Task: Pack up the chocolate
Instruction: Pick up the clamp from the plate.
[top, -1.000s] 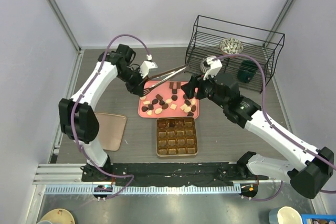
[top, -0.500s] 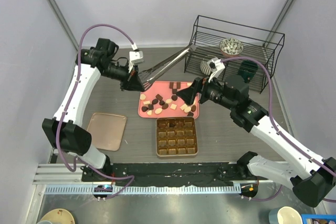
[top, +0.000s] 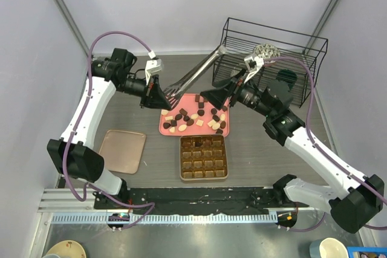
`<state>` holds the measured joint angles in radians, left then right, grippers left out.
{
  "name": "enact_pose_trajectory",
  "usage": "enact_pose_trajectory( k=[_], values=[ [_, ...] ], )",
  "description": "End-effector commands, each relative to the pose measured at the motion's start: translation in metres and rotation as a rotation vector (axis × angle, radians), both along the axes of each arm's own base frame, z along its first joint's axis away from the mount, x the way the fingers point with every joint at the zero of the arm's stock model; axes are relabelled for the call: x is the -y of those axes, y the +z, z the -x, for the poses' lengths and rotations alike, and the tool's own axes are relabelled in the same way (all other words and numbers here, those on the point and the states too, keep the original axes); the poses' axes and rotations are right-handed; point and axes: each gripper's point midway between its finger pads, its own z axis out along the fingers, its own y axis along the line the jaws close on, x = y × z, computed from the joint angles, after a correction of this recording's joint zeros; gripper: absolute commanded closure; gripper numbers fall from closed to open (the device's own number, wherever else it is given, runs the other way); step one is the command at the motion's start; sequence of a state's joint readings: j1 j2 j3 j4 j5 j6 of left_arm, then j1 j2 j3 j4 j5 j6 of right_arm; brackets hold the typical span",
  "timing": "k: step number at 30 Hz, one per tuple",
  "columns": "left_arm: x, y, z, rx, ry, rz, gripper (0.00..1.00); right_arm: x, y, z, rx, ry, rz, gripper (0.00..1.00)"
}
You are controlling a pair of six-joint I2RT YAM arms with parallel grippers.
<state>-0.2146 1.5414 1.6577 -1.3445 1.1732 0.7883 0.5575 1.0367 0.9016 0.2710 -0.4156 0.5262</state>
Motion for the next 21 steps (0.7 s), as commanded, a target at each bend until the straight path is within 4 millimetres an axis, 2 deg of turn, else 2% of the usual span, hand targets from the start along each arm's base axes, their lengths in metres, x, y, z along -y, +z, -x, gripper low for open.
enact_pose_trajectory(
  k=[1, 9, 13, 17, 21],
  values=[
    [0.001, 0.024, 0.067, -0.349, -0.029, 0.05, 1.0, -0.003, 0.046, 0.0, 0.146, 0.068, -0.045, 0.0],
    [0.014, 0.04, 0.084, -0.411, -0.083, 0.103, 1.0, 0.006, 0.061, -0.005, 0.196, 0.148, -0.034, 0.0],
    [0.018, 0.04, 0.088, -0.417, -0.107, 0.096, 1.0, 0.001, 0.069, 0.005, 0.206, 0.238, -0.036, 0.0],
    [0.02, 0.039, 0.089, -0.43, -0.11, 0.093, 1.0, -0.004, 0.073, 0.007, 0.197, 0.279, -0.056, 0.01],
    [0.02, 0.038, 0.09, -0.428, -0.113, 0.088, 1.0, -0.008, 0.067, 0.007, 0.172, 0.322, -0.073, 0.0]
  ],
)
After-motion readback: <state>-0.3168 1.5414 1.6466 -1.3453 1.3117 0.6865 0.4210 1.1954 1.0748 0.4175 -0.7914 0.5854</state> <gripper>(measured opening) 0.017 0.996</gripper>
